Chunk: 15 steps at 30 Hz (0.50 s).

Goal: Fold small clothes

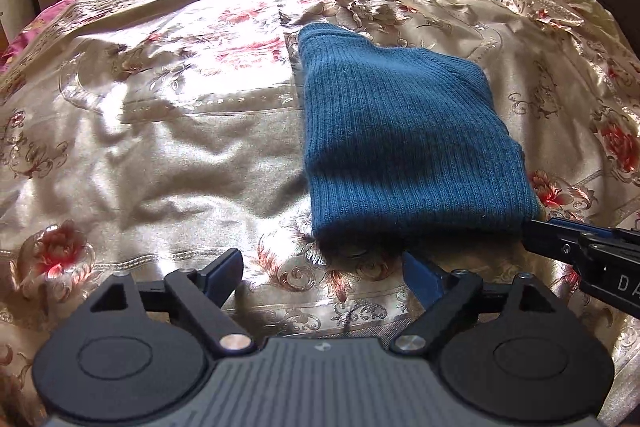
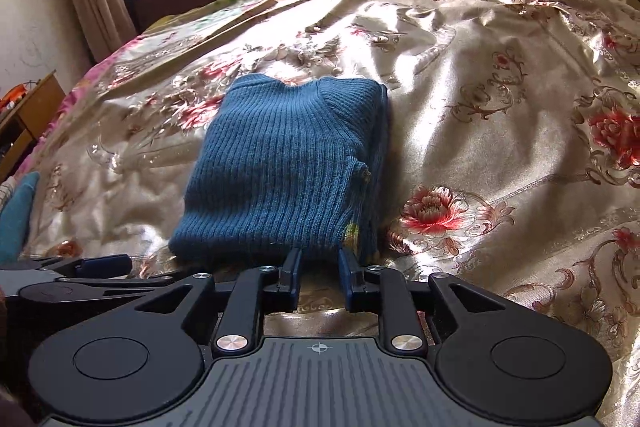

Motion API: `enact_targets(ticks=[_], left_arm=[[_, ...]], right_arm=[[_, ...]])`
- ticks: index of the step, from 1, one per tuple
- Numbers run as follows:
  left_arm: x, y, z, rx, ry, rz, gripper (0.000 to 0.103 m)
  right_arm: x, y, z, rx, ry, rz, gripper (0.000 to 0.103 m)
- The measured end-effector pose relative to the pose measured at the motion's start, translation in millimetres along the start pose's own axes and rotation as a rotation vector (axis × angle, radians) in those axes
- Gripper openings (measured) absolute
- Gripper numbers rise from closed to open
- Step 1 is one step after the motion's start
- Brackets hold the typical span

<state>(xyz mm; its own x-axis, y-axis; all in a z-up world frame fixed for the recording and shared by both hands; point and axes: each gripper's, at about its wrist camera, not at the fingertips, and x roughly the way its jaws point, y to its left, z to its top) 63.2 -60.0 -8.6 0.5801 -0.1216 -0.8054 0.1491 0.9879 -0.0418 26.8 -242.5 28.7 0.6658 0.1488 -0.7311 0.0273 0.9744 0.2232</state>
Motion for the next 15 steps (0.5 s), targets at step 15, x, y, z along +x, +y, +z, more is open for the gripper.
enact_targets(ticks=[15], left_arm=[[-8, 6, -13, -0.030, 0.001, 0.010, 0.101]], right_arm=[[-2, 8, -14, -0.018, 0.009, -0.018, 0.030]])
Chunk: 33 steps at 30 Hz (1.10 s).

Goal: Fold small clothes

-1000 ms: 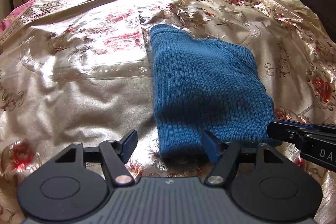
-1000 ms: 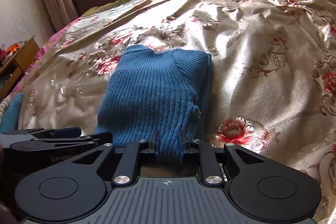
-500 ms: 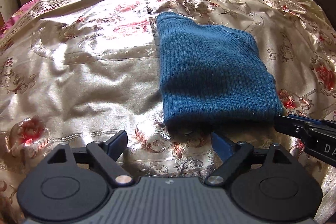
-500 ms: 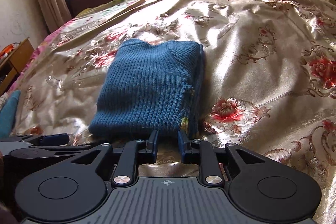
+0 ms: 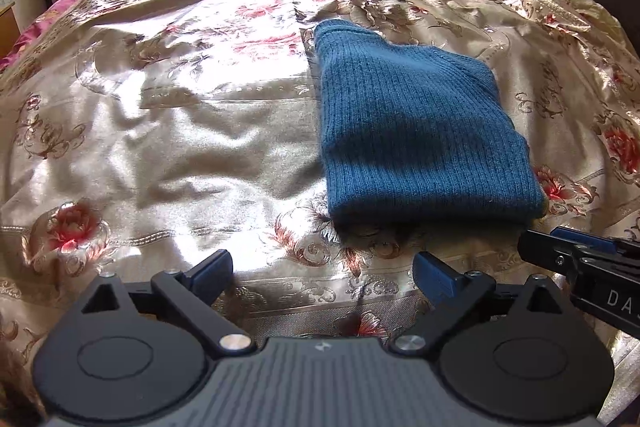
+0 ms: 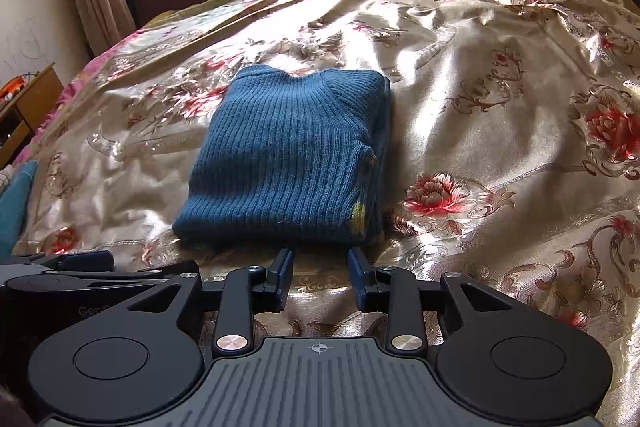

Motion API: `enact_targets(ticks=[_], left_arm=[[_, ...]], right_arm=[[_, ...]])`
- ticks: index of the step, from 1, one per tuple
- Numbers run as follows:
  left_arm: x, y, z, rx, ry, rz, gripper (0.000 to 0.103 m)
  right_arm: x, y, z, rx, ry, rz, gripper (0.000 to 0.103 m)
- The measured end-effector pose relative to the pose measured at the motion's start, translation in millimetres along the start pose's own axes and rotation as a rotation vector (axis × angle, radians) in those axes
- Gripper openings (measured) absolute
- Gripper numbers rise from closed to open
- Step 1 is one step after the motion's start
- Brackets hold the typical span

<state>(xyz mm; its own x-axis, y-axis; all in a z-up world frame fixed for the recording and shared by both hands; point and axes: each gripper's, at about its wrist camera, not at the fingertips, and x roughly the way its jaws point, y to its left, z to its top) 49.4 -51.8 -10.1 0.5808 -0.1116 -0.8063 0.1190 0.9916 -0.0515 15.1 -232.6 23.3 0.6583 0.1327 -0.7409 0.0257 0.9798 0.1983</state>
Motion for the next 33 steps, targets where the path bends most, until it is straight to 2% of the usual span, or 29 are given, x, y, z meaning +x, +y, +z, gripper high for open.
enact_targets(ticks=[10, 14, 33], left_arm=[[-3, -2, -7, 0.015, 0.005, 0.011, 0.103], [-5, 0, -7, 0.001, 0.007, 0.002, 0.103], [-8, -3, -12, 0.000, 0.012, -0.001, 0.103]], right_arm=[[1, 5, -10, -0.012, 0.025, -0.003, 0.032], [-1, 4, -12, -0.005, 0.022, -0.006, 0.036], [-4, 1, -17, 0.004, 0.030, -0.019, 0.038]])
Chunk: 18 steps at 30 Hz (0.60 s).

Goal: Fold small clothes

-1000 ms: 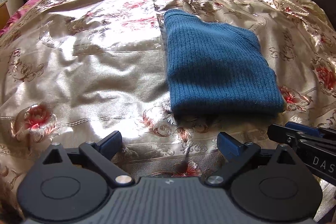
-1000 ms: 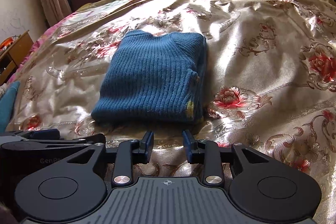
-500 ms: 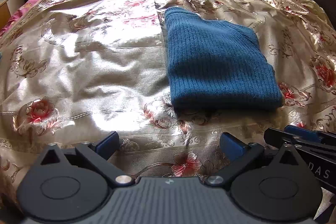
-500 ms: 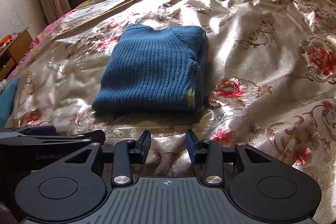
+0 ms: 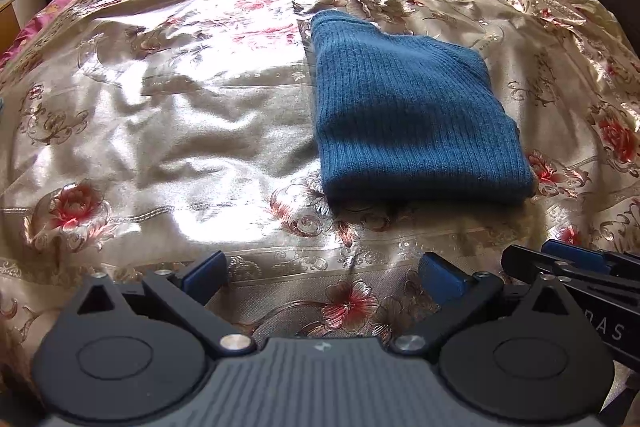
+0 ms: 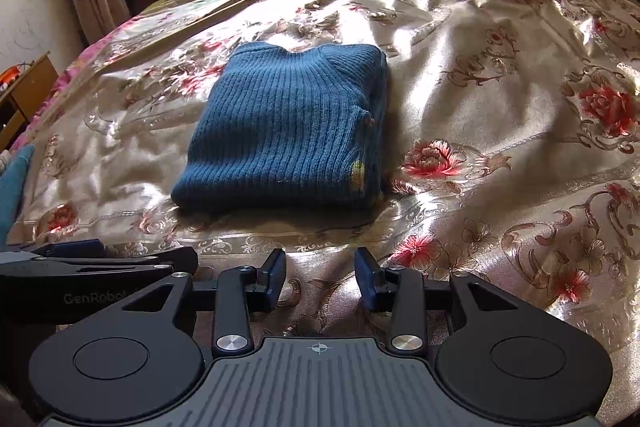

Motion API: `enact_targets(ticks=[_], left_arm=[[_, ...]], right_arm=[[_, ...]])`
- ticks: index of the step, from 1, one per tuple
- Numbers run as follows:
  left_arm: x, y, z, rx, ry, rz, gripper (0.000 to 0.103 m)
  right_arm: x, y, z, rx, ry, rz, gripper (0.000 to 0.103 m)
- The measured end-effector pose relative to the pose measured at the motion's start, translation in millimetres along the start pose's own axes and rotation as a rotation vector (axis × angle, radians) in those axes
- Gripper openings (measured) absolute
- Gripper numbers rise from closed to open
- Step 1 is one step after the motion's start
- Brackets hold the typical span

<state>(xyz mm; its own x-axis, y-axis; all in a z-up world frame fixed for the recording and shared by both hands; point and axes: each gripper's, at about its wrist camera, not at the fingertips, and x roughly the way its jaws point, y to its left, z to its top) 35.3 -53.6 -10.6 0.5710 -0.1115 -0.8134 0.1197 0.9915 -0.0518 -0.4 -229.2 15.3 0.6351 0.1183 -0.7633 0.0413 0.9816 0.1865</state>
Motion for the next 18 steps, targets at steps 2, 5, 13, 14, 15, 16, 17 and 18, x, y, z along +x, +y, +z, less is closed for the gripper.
enact_targets(ticks=[2, 5, 13, 14, 15, 16, 17, 18], left_arm=[[-0.1, -0.2, -0.1, -0.001, 0.000, 0.000, 0.103], [0.0, 0.1, -0.5, 0.000, 0.001, 0.004, 0.103], [-0.6, -1.0, -0.8, 0.006, 0.000, 0.017, 0.103], [-0.7, -1.0, -0.9, 0.006, 0.000, 0.017, 0.103], [-0.9, -0.8, -1.0, 0.005, -0.001, 0.018, 0.103], [-1.1, -0.9, -1.2, 0.006, -0.002, 0.019, 0.103], [-1.3, -0.9, -1.1, 0.006, -0.003, 0.021, 0.103], [-1.5, -1.0, -1.2, 0.006, -0.004, 0.022, 0.103]], right_arm=[[0.4, 0.3, -0.2, -0.003, 0.001, -0.002, 0.038], [0.4, 1.4, -0.9, -0.005, 0.002, -0.006, 0.038], [0.6, 1.6, -1.6, -0.006, 0.003, -0.007, 0.038], [0.6, 1.7, -1.8, -0.006, 0.003, -0.007, 0.038], [0.6, 1.7, -1.8, -0.005, 0.003, -0.007, 0.038], [0.6, 1.7, -1.8, -0.006, 0.003, -0.007, 0.038], [0.5, 1.8, -1.9, -0.006, 0.003, -0.007, 0.038], [0.5, 1.8, -1.8, -0.006, 0.003, -0.007, 0.038]])
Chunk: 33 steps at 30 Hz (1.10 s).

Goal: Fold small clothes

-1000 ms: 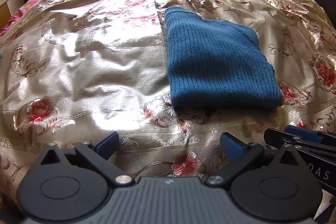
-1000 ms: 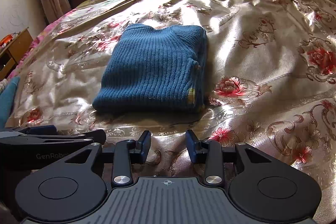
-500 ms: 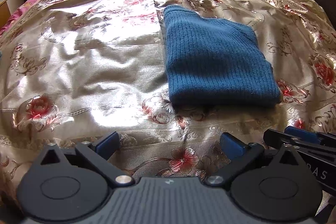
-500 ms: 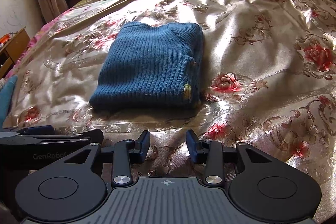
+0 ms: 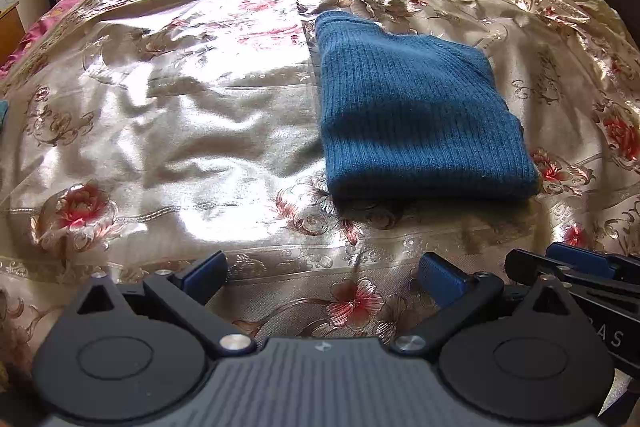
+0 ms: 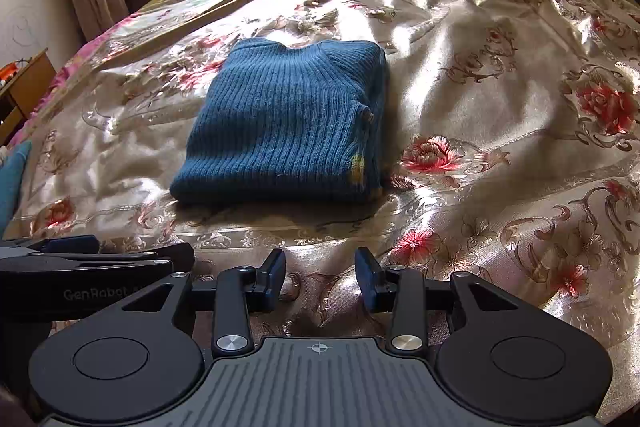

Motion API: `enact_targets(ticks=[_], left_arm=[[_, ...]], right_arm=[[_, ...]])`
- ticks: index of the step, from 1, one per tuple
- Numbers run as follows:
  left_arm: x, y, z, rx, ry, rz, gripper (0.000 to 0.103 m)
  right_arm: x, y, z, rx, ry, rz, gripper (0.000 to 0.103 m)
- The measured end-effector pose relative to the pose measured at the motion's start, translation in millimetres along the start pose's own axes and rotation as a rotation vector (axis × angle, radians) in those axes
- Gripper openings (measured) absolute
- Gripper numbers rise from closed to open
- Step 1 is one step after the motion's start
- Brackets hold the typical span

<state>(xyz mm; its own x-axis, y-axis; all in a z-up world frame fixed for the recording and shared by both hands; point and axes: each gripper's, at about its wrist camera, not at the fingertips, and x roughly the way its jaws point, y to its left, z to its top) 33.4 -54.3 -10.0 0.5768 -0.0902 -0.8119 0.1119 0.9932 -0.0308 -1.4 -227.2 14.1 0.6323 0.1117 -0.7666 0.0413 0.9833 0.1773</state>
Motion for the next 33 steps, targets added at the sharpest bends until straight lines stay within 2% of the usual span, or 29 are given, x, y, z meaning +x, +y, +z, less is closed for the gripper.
enact_targets(ticks=[33], left_arm=[[-2.9, -6.2, -0.9, 0.042, -0.003, 0.046, 0.103]], right_arm=[[-1.5, -0.3, -3.8, 0.005, -0.001, -0.010, 0.039]])
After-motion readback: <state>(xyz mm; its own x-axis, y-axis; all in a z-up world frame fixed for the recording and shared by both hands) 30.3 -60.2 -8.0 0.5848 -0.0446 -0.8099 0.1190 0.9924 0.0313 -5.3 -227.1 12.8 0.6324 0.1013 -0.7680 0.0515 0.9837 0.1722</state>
